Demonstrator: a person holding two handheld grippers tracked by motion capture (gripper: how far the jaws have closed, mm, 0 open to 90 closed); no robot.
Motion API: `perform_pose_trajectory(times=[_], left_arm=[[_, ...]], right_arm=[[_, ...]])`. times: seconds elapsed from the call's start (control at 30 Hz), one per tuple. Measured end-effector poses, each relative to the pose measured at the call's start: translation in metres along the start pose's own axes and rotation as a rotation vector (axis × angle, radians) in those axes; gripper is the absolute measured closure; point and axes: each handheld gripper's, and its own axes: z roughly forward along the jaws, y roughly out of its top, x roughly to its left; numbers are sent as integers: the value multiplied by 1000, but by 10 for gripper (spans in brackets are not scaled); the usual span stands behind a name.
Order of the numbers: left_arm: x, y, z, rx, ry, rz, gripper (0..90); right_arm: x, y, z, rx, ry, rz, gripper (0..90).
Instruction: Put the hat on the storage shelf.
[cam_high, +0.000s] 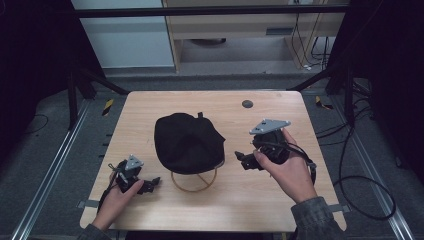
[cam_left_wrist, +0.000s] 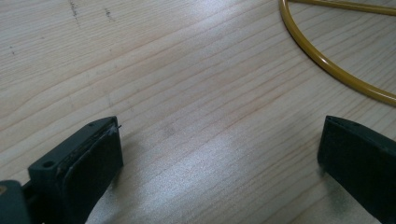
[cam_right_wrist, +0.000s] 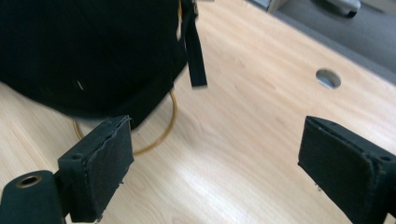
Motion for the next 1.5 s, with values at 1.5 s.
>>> perform_pose_trajectory(times=[1.5], left_arm=[[0,0,0,-1,0,1,0]], right_arm=[[-6,-141,124,53,-62,175,40]])
